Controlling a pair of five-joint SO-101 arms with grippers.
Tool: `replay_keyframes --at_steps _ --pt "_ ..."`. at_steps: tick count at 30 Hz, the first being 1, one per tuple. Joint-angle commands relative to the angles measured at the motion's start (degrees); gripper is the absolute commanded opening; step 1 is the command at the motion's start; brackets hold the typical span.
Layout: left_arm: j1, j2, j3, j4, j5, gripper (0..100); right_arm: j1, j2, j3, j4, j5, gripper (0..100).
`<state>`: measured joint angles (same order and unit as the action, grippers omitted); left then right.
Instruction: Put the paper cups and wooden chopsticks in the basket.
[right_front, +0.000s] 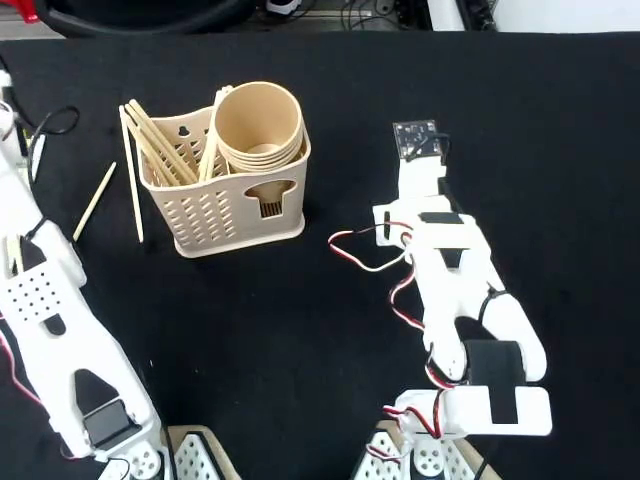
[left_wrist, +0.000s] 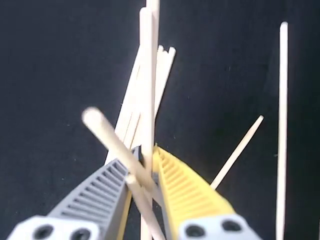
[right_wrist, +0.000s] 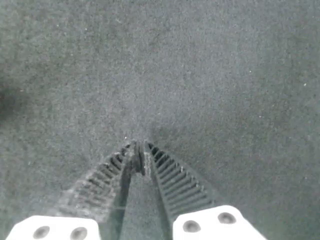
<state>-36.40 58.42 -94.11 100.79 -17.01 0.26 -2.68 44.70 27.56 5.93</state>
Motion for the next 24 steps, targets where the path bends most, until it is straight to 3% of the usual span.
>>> replay_keyframes --at_steps 1,12,24 --pt "0.22 -8.26 -0.84 0.35 2.99 3 -0.97 -0.22 -3.21 0.18 0.53 1.1" --pt "0.31 -20.4 -0.75 0.53 8.0 3 -0.97 -0.22 -3.21 0.18 0.53 1.1" --pt "4.88 -37.19 -0.75 0.53 10.81 3 -0.97 -0.22 -3.21 0.18 0.53 1.1"
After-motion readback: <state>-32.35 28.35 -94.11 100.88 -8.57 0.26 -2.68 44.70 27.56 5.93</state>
